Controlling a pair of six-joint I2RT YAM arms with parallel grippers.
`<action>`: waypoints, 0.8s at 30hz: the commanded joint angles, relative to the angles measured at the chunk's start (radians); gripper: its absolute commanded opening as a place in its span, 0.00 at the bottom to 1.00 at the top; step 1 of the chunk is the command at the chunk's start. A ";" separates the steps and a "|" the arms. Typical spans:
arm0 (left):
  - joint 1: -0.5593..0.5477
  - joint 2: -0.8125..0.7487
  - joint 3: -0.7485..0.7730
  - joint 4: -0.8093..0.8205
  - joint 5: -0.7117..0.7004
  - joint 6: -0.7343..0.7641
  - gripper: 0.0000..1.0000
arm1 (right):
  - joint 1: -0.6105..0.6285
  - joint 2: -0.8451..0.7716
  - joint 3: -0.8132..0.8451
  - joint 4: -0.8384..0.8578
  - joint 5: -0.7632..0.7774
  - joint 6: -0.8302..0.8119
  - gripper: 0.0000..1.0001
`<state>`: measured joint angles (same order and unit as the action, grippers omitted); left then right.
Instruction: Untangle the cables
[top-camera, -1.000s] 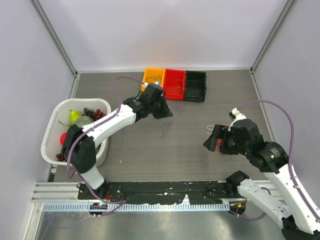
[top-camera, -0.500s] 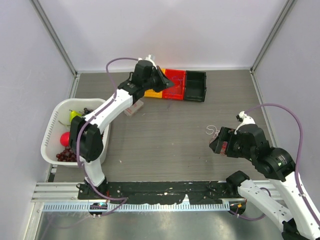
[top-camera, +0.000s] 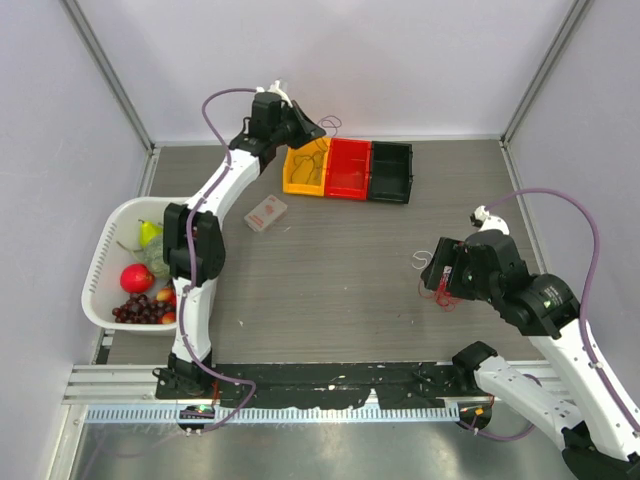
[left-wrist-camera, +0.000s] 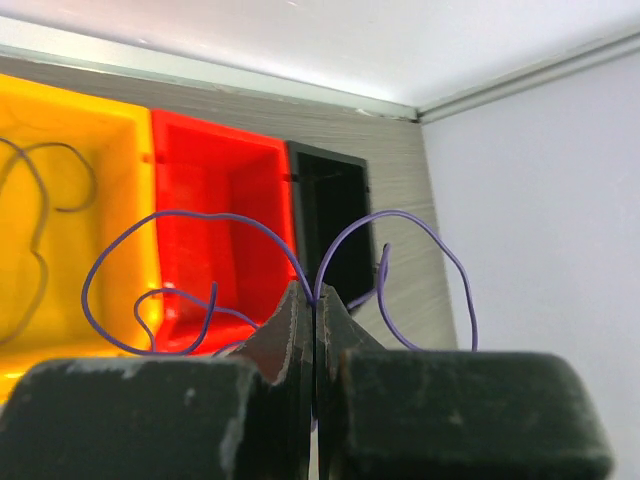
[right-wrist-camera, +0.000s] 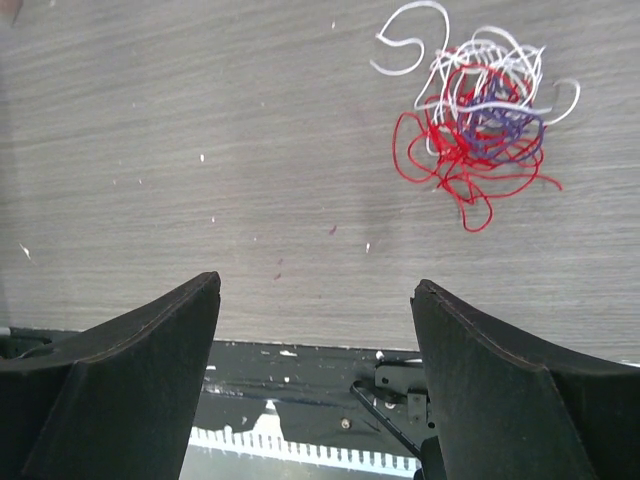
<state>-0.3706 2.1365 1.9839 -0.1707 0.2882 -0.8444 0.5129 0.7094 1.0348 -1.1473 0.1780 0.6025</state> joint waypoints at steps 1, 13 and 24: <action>0.025 0.063 0.098 0.005 0.043 0.108 0.00 | -0.004 0.039 0.099 0.044 0.104 -0.013 0.83; 0.062 0.227 0.095 0.086 0.019 0.141 0.00 | -0.005 0.110 0.189 -0.025 0.193 -0.001 0.82; 0.073 0.293 0.118 -0.105 -0.205 0.019 0.00 | -0.005 0.197 0.215 -0.023 0.196 -0.013 0.82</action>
<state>-0.3042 2.4222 2.0567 -0.1818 0.2012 -0.7845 0.5129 0.8845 1.2148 -1.1835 0.3473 0.5953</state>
